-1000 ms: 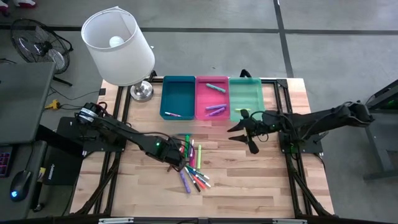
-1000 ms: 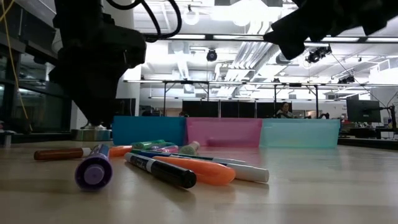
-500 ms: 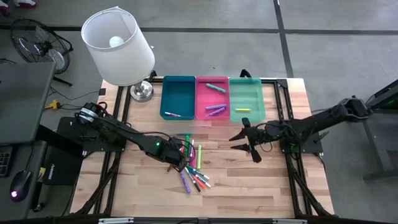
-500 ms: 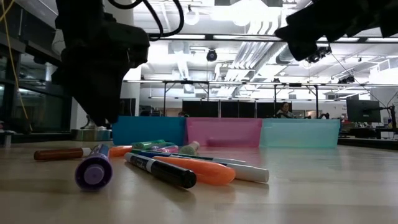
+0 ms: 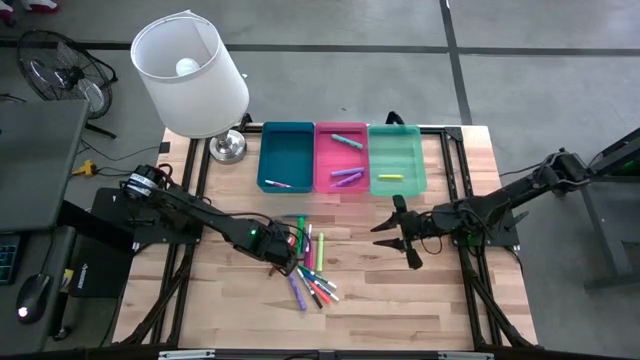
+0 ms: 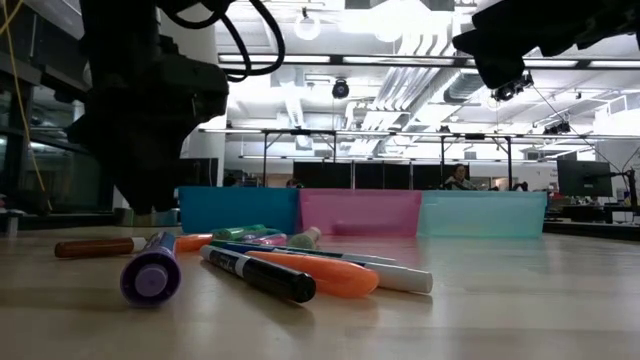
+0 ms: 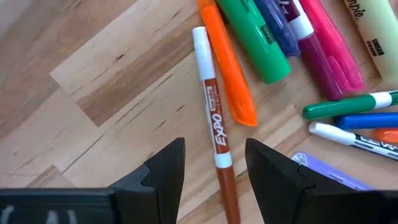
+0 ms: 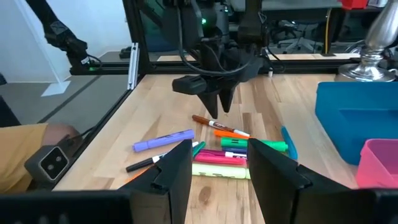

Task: Pick & Place Markers
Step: Put the orange dry erase marker into the dark blue bin, then put the violet highlighter into the pink bin

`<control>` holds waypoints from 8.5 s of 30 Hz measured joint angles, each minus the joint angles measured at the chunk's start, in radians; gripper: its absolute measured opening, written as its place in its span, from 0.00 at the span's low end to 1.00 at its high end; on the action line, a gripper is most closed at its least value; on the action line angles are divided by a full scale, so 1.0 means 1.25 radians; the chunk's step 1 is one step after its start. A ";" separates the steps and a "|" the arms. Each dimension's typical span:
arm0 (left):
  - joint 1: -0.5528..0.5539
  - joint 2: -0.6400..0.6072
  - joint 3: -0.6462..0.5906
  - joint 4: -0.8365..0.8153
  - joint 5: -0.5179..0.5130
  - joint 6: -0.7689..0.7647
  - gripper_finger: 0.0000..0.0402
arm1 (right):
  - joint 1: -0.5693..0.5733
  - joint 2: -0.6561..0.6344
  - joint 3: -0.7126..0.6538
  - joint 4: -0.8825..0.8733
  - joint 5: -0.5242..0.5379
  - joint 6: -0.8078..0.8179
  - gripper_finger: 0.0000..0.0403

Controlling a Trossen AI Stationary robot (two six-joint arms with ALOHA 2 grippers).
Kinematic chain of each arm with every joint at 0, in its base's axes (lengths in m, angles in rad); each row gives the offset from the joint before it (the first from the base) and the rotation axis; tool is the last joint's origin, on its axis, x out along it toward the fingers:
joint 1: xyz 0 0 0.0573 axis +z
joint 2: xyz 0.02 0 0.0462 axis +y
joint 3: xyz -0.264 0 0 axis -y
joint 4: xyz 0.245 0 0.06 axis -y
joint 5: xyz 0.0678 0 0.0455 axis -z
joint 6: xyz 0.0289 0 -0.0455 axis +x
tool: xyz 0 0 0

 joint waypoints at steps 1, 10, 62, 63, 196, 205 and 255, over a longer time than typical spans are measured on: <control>0.000 0.000 0.000 0.000 0.001 -0.008 0.41 | 0.003 0.000 0.000 0.000 0.000 0.000 0.35; 0.000 0.003 0.000 0.003 0.011 -0.030 0.41 | 0.030 0.000 0.000 0.000 0.012 0.001 0.35; 0.024 0.121 0.026 -0.042 0.106 0.107 0.05 | 0.035 0.000 0.000 -0.015 0.032 0.007 0.35; 0.024 0.122 0.037 -0.056 0.105 0.114 0.05 | 0.035 0.000 0.000 -0.015 0.032 0.007 0.35; 0.659 0.121 0.342 -0.317 -0.003 1.289 0.21 | -0.049 -0.045 0.001 0.058 0.260 -0.229 0.35; 0.578 0.121 0.403 -0.402 0.083 1.247 0.21 | -0.049 -0.045 0.001 0.023 0.246 -0.191 0.35; -0.051 0.121 0.270 -0.077 0.182 1.225 0.21 | -0.049 -0.045 0.001 -0.037 0.051 -0.068 0.35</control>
